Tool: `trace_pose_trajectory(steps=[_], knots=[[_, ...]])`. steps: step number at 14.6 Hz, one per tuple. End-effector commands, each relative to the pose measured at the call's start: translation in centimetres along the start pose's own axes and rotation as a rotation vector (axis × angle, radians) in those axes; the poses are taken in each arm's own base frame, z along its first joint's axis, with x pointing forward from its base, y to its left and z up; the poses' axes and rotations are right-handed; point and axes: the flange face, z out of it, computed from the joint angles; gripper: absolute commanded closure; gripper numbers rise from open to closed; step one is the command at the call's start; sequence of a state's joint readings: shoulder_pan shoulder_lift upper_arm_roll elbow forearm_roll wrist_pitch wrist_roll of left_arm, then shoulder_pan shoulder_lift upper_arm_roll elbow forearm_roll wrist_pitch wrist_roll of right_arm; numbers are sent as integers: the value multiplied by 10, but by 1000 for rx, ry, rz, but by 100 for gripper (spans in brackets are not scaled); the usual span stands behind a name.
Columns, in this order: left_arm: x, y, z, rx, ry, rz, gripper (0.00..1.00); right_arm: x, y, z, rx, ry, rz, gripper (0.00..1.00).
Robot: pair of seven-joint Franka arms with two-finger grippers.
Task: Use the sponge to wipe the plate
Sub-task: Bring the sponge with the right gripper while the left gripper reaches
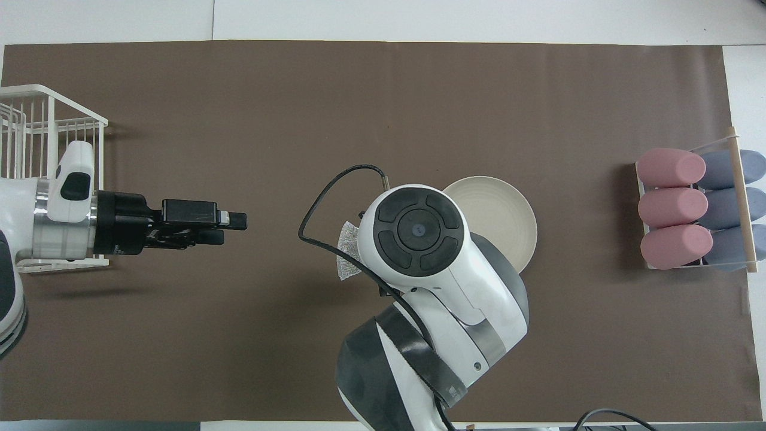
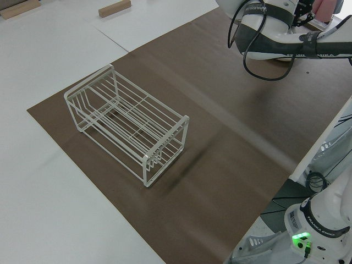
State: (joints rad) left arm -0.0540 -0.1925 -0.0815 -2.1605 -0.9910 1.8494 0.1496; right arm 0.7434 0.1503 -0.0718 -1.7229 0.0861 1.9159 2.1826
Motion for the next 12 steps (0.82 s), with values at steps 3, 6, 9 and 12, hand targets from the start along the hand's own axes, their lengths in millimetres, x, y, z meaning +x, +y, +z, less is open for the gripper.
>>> trace_pose_trajectory(steps=[3, 6, 9, 12], knots=[[-25, -21, 53, -167, 8, 119, 0, -12, 3, -16, 4, 23, 35, 100], [-28, -32, 72, -276, -32, 130, 0, -12, 4, -17, 2, 25, 37, 100], [-26, -30, 94, -358, -36, 103, 0, -12, 3, -17, 3, 24, 35, 100], [-31, -23, 108, -355, -57, 111, 0, -12, 2, -17, 5, 23, 36, 100]])
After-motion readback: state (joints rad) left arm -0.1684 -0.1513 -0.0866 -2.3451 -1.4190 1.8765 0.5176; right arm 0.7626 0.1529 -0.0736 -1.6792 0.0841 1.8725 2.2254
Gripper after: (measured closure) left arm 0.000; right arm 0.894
